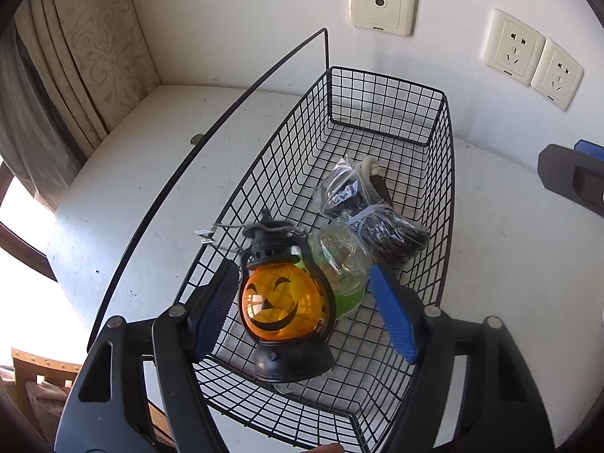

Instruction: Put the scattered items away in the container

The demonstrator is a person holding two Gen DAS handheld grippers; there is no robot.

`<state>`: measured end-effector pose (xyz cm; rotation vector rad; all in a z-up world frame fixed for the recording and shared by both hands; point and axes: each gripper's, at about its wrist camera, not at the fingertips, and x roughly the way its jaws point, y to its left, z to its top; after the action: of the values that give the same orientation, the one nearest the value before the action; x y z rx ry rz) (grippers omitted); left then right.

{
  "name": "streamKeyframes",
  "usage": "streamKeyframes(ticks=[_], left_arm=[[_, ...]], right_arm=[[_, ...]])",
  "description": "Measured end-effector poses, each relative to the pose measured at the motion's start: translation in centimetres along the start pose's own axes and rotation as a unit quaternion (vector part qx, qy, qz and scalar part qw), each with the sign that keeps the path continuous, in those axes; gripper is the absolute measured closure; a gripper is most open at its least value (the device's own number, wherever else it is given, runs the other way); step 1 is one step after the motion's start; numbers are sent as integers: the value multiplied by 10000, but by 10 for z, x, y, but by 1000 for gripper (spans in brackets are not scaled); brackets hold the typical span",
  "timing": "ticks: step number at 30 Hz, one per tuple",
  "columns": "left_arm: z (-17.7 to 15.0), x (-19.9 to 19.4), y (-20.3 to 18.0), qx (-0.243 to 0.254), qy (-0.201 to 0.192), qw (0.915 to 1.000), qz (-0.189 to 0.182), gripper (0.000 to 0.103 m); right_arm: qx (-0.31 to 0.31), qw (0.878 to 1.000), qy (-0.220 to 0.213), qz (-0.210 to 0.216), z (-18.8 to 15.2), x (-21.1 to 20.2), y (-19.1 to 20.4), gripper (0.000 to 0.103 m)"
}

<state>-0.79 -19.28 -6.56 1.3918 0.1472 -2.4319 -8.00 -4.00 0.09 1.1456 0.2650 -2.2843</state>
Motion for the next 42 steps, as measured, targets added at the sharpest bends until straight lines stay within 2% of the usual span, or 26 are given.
streamKeyframes(ticks=[12,42], left_arm=[[-1,-21,10,-273,-139,9995,15,32],[-31,-75,49,-883,-259,9953,309,32]], right_arm=[[-110,9999,-48,101,-4,-10,6,23],[-487,9980,-154,362,-19,-44,37,23]])
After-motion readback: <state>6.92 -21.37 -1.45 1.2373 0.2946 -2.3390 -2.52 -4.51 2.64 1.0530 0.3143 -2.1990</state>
